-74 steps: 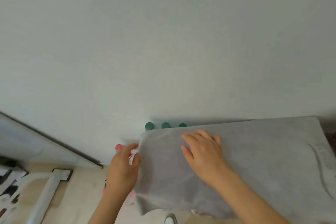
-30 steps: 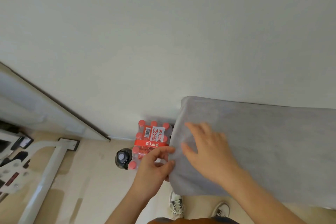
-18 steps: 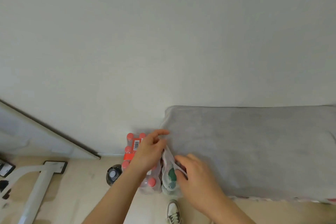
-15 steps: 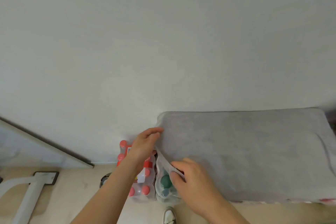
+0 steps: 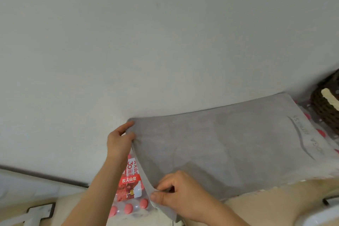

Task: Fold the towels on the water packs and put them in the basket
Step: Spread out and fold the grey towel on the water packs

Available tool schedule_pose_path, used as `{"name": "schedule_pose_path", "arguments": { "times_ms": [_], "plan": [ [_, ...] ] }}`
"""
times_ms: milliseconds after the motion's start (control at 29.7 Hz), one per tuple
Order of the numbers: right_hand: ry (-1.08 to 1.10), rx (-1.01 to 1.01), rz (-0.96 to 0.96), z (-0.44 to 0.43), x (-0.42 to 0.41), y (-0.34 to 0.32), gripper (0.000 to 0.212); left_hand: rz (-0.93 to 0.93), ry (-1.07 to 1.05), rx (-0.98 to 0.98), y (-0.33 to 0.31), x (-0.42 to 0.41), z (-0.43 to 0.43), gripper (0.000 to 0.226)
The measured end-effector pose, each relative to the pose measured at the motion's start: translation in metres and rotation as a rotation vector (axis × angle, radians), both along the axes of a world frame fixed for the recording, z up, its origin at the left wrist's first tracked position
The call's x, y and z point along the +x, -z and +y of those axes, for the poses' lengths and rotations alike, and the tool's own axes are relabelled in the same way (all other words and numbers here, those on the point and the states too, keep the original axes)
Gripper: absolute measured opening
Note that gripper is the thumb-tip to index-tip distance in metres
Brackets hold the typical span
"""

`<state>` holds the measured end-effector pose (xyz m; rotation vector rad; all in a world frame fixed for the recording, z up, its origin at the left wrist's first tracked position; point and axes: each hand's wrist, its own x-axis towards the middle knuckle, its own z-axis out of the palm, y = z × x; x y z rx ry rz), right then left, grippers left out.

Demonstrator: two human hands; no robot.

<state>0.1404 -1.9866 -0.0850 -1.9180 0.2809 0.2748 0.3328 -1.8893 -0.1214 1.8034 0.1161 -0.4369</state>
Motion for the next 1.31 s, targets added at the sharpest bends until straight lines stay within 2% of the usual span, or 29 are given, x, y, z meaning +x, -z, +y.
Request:
{"name": "schedule_pose_path", "arguments": {
  "times_ms": [101, 202, 303, 370, 505, 774, 875, 976, 1043, 1077, 1144, 1245, 1313],
  "plan": [
    [-0.002, 0.049, -0.02, -0.009, -0.007, -0.015, 0.047, 0.05, 0.003, -0.154, -0.021, -0.006, -0.005, 0.038],
    [0.061, 0.126, -0.028, -0.033, -0.024, -0.029, 0.029, 0.046, 0.085, -0.251, -0.041, -0.017, -0.027, 0.048],
    [0.114, 0.215, -0.032, -0.064, -0.05, -0.039, 0.032, -0.192, 0.235, -0.098, -0.052, -0.03, -0.058, 0.058],
    [0.164, 0.252, -0.044, -0.088, -0.071, -0.044, 0.021, -0.409, 0.344, 0.002, -0.061, -0.043, -0.084, 0.049],
    [0.285, 0.262, -0.074, -0.138, -0.114, -0.048, 0.018, -0.637, 0.442, -0.028, -0.08, -0.069, -0.145, 0.031],
    [0.467, 0.38, 0.025, -0.243, -0.199, -0.045, 0.023, -1.004, 0.665, -0.041, -0.092, -0.125, -0.281, 0.025],
    [0.55, 0.219, 0.15, -0.278, -0.226, -0.035, 0.021, -1.081, 0.759, 0.017, -0.074, -0.143, -0.327, 0.024],
    [0.522, -0.231, 0.356, -0.308, -0.244, -0.009, 0.025, -1.085, 0.879, 0.142, -0.043, -0.16, -0.359, 0.018],
    [0.492, -0.468, 0.511, -0.319, -0.247, 0.004, 0.019, -1.06, 0.98, 0.25, -0.021, -0.168, -0.369, 0.014],
    [0.502, -0.553, 0.529, -0.322, -0.243, 0.006, 0.015, -1.052, 1.022, 0.291, -0.012, -0.171, -0.371, 0.012],
    [0.558, -0.599, 0.436, -0.326, -0.228, 0.008, 0.014, -1.064, 1.064, 0.336, 0.0, -0.173, -0.371, 0.01],
    [0.622, -0.556, 0.234, -0.341, -0.188, 0.013, 0.02, -1.041, 1.067, 0.407, 0.005, -0.175, -0.369, 0.008],
    [0.616, -0.571, 0.155, -0.355, -0.156, 0.023, 0.031, -1.012, 1.071, 0.44, 0.006, -0.175, -0.367, 0.007]
  ]
}}
